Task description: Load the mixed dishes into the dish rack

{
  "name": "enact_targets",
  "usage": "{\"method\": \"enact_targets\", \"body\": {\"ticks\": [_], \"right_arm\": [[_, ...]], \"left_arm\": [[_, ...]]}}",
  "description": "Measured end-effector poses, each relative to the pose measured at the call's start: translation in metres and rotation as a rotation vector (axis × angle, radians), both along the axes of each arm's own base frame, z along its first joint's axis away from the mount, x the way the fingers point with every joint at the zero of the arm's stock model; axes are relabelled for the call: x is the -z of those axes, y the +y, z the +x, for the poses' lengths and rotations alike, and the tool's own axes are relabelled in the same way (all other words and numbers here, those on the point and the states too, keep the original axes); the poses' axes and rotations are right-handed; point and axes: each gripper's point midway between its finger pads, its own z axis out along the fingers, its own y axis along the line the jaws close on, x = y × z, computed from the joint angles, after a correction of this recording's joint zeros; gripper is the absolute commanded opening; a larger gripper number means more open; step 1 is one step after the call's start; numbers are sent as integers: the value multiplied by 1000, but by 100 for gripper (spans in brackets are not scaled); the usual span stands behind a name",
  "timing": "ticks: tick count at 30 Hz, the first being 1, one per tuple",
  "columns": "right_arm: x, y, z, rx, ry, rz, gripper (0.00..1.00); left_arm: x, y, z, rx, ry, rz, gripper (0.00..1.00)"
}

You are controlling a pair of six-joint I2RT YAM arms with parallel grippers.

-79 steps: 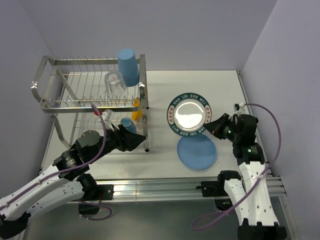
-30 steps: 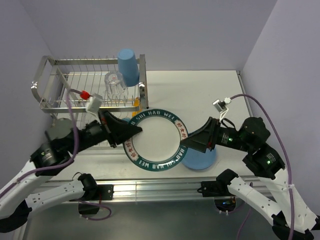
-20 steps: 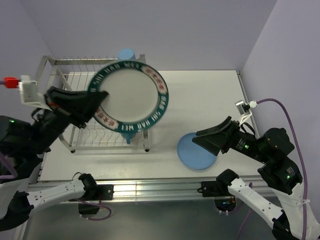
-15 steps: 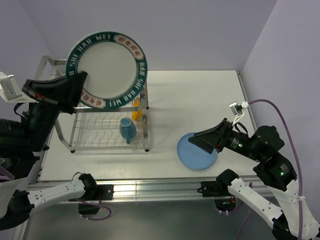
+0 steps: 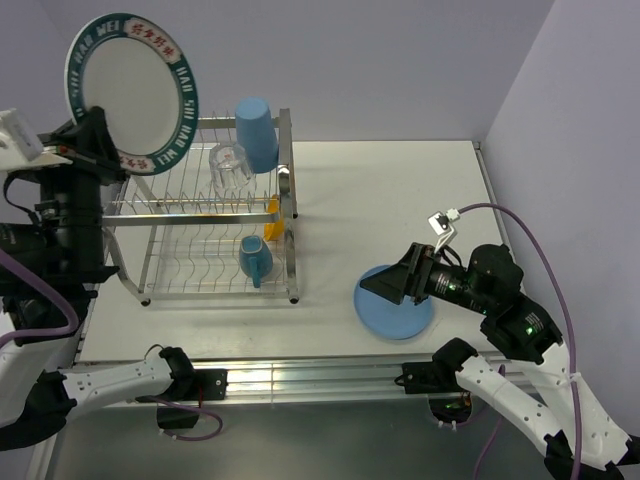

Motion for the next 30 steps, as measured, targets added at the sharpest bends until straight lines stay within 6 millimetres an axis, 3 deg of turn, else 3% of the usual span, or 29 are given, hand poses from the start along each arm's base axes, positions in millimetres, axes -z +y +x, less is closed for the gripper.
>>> {"method": "enact_targets", "body": {"ticks": [5,11,20,30], "right_arm": [[0,2,2,-4,-3,3,100],[7,6,4,-16,5,5,100],[15,6,3,-20,16,5,100],[25,4,0,-17,31,1,100]], "left_arm": [[3,35,-9,-123,47,-12,0],[19,45,-12,-159,108,37,0],[50,21,6,-175,205,184,0],[74,-23,48,-240,313,326,0]]}}
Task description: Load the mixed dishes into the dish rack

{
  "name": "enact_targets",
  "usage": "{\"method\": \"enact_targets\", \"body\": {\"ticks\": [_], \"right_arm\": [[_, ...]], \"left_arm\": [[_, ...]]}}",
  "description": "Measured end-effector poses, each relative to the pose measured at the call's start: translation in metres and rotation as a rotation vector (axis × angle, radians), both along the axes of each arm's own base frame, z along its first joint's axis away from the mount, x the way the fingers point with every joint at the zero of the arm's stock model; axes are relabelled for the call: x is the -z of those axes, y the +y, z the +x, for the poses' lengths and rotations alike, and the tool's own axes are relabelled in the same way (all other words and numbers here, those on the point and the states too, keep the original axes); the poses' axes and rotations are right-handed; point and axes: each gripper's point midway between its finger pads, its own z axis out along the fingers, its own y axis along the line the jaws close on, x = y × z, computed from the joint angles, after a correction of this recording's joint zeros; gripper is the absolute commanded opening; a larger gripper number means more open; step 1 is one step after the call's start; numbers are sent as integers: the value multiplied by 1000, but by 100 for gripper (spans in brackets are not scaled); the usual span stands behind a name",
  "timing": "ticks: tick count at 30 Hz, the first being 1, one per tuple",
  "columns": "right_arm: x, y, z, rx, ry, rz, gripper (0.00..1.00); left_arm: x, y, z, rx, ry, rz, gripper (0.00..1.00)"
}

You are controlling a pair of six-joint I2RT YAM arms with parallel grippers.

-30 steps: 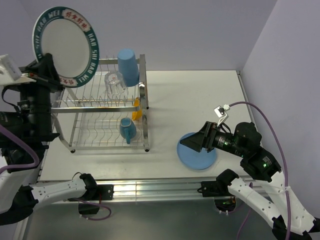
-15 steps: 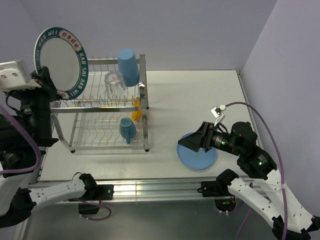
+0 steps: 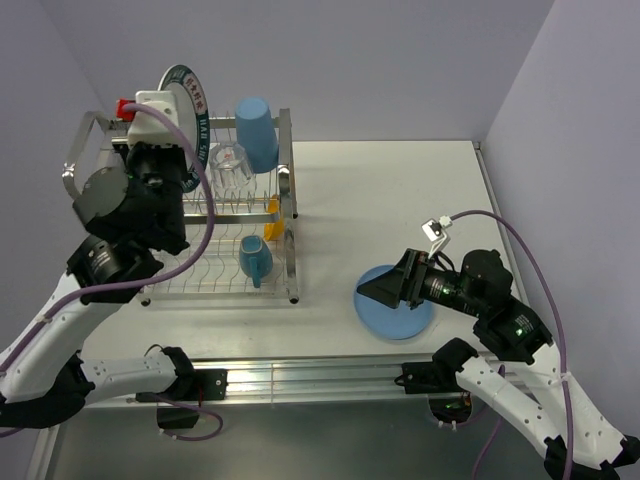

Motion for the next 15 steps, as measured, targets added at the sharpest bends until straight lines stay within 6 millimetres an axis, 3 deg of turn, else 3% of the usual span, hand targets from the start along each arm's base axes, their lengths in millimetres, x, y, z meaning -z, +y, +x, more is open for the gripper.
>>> {"method": "enact_targets", "body": {"ticks": [4,15], "right_arm": [[-1,-1,-1,1,-6,3,100],[7,-1,-1,1,8,-6,100]], "left_arm": [[11,-5,9,-19,40,51,0],[13,9,12,-52,41,33,0]]}}
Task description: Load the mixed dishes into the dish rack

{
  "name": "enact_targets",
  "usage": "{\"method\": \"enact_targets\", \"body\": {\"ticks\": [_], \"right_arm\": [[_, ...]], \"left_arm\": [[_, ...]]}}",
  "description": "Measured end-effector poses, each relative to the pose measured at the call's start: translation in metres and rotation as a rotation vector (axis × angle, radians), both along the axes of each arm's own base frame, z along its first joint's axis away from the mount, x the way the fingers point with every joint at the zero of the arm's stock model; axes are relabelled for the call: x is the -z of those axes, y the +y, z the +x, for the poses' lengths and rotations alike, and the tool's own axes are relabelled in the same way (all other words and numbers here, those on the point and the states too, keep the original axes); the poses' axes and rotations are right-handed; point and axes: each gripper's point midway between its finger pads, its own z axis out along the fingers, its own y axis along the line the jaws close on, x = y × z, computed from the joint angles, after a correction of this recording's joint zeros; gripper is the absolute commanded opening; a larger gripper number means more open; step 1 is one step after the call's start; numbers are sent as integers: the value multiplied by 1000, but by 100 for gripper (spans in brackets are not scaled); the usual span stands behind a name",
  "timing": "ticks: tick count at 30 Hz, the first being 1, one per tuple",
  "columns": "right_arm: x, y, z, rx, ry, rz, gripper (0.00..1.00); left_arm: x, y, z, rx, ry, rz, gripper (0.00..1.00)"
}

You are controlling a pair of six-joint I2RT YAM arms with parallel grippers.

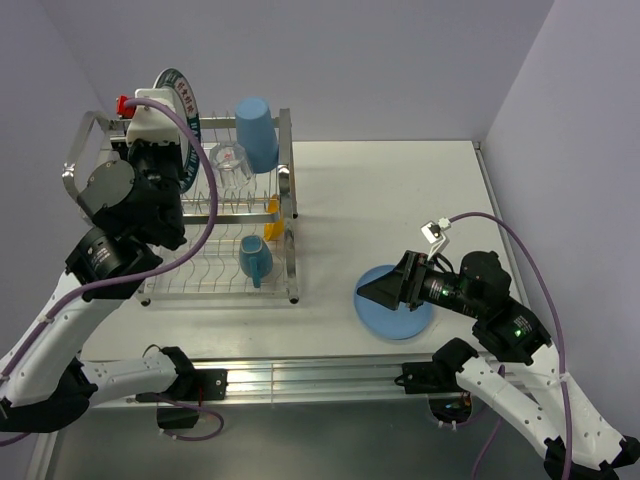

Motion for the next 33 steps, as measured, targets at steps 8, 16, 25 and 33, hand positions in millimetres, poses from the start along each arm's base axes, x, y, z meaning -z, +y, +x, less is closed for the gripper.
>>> {"method": "enact_targets", "body": {"ticks": [8,16,25,33], "right_arm": [[2,0,0,0,3,-1,100],[3,0,0,0,5,-3,100],[5,1,1,0,8,-5,100],[12,2,3,-1,25,-16,100]], "left_arm": [[26,-7,11,25,42,6,0],[54,-12,29,23,98,14,0],[59,-9,34,11,99,-24,21],[76,-12,39,11,126,-23,56]]}}
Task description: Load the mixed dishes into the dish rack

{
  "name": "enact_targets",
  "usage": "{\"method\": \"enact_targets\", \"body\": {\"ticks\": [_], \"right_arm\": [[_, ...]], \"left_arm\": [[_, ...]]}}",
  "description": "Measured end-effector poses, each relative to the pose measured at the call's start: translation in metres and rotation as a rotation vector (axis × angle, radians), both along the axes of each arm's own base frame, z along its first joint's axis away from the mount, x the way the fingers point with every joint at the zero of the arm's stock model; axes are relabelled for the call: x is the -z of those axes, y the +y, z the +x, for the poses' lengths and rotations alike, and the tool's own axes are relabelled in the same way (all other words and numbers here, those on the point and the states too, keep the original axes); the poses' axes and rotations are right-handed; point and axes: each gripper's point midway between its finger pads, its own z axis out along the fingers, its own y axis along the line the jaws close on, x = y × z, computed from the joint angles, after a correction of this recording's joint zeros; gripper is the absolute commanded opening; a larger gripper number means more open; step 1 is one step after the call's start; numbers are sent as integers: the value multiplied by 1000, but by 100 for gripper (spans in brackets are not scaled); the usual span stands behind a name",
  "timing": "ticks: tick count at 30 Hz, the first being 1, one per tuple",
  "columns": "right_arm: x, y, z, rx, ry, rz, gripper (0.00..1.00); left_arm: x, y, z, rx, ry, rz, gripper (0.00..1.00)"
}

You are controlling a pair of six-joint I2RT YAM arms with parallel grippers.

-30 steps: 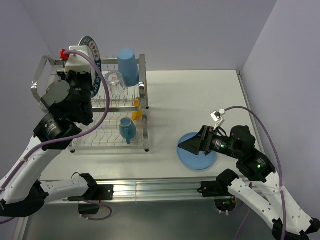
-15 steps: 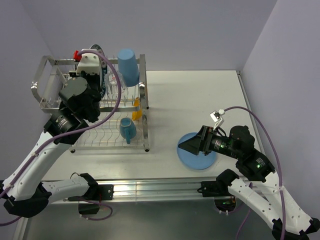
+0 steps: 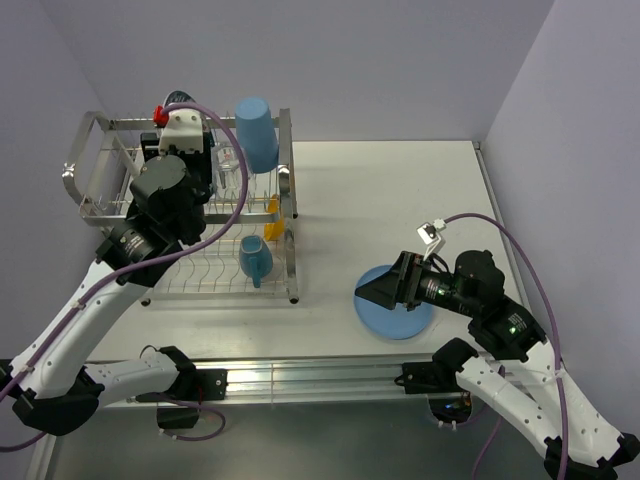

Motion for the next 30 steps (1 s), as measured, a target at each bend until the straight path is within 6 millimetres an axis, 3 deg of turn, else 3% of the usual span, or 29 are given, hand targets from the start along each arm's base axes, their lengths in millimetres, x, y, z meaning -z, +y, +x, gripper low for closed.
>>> {"method": "enact_targets", "body": {"ticks": [6,17,24,30], "right_arm": [[1,0,1,0,3,-2,100],[9,1,7,22,21,-22,100],[40,-13,30,175,84,-116,100],[97,-27,51,307,192,-271,100]], "left_arm": [[3,0,1,0,5,-2,75],[-1,9,-4,-28,-4,-3,86],[-11,34,-22,-100,-33,-37,87],[-26,52,-50,-72,-82,-178,84]]}}
